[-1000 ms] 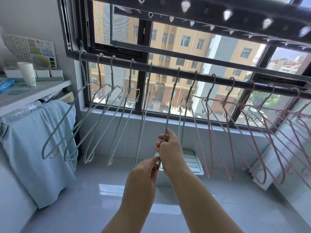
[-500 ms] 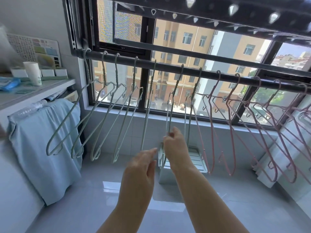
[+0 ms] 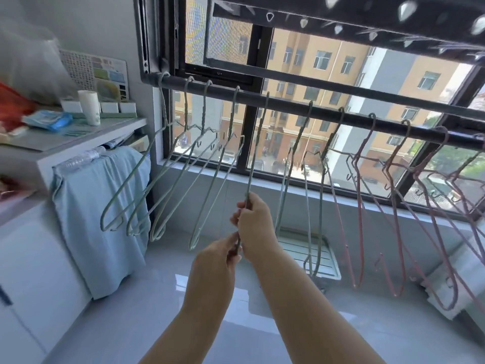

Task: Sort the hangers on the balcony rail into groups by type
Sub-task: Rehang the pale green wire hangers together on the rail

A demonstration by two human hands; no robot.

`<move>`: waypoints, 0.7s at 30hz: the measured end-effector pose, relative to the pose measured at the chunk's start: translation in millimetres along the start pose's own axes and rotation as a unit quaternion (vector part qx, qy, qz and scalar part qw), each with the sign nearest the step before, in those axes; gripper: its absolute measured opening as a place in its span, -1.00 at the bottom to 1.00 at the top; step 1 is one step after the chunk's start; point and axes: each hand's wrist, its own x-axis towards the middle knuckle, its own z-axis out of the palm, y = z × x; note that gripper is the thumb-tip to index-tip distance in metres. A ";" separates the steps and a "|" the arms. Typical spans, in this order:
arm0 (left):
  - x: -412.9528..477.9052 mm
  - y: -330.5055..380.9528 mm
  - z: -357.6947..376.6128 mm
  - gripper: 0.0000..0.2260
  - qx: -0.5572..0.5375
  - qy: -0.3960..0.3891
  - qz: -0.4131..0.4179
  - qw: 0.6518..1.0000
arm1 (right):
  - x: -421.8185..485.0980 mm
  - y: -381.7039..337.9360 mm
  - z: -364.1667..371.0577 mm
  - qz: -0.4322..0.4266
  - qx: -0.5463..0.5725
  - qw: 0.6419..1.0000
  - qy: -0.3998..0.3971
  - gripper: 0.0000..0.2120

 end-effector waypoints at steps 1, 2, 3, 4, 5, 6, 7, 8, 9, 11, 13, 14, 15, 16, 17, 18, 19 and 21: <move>0.7 1.8 1.4 -0.72 -0.007 -0.005 -0.004 1.000 | 0.8 -0.1 -1.9 -0.002 0.005 1.000 0.009 -0.75; 1.9 3.9 2.8 -0.71 -0.014 -0.006 -0.005 1.000 | 2.2 -0.5 -4.1 -0.001 0.005 1.000 0.011 -0.74; 3.2 6.3 3.9 -0.70 -0.018 -0.006 -0.006 1.000 | 3.3 -1.7 -7.5 -0.002 0.002 1.000 0.010 -0.72; 4.4 8.4 5.3 -0.69 -0.021 -0.004 -0.005 1.000 | 4.9 -2.6 -10.8 -0.002 -0.003 1.000 0.008 -0.71; 5.5 10.3 6.7 -0.68 -0.022 -0.003 -0.006 1.000 | 6.8 -3.5 -14.0 -0.003 -0.006 1.000 0.005 -0.71; 6.2 12.5 8.0 -0.68 -0.022 -0.002 -0.007 1.000 | 8.6 -4.0 -16.4 -0.002 -0.007 1.000 0.004 -0.71; 6.7 14.5 9.2 -0.68 -0.020 -0.001 -0.008 1.000 | 9.9 -4.2 -18.3 -0.002 -0.006 1.000 0.003 -0.71; 6.7 17.0 10.3 -0.68 -0.018 0.001 -0.009 1.000 | 10.8 -3.9 -19.9 -0.002 -0.003 1.000 0.000 -0.71; 6.0 19.9 11.2 -0.69 -0.017 0.001 -0.010 1.000 | 11.8 -3.2 -21.2 -0.004 0.001 1.000 -0.002 -0.72; 4.2 24.9 13.1 -0.71 -0.018 -0.002 -0.015 1.000 | 12.9 -0.2 -23.4 -0.010 0.010 1.000 -0.005 -0.72; 1.9 28.3 14.7 -0.71 -0.016 -0.001 -0.024 1.000 | 13.6 3.0 -26.0 -0.011 0.009 1.000 -0.008 -0.71; 0.5 28.8 15.8 -0.71 -0.017 -0.001 -0.031 0.999 | 13.4 4.5 -27.1 -0.008 0.012 1.000 -0.011 -0.71; -0.6 28.8 16.9 -0.71 -0.014 0.000 -0.037 0.999 | 12.4 4.6 -28.2 -0.004 0.015 1.000 -0.016 -0.72; -1.6 28.6 17.8 -0.72 -0.010 0.001 -0.040 0.999 | 11.4 4.2 -29.2 0.002 0.016 1.000 -0.019 -0.72; -2.7 28.7 18.3 -0.72 -0.007 0.000 -0.041 0.999 | 10.2 3.3 -29.9 0.005 0.014 1.000 -0.025 -0.73; -3.8 29.0 18.5 -0.73 -0.011 -0.008 -0.039 0.999 | 8.9 2.4 -30.5 0.006 0.004 0.999 -0.034 -0.70; -5.5 29.6 18.4 -0.75 -0.015 -0.018 -0.035 0.999 | 6.9 2.6 -31.8 -0.001 -0.022 0.999 -0.040 -0.63; -9.1 32.4 14.4 -0.79 -0.005 -0.032 -0.028 0.999 | -3.0 -0.4 -34.1 -0.058 -0.110 0.992 -0.029 -0.44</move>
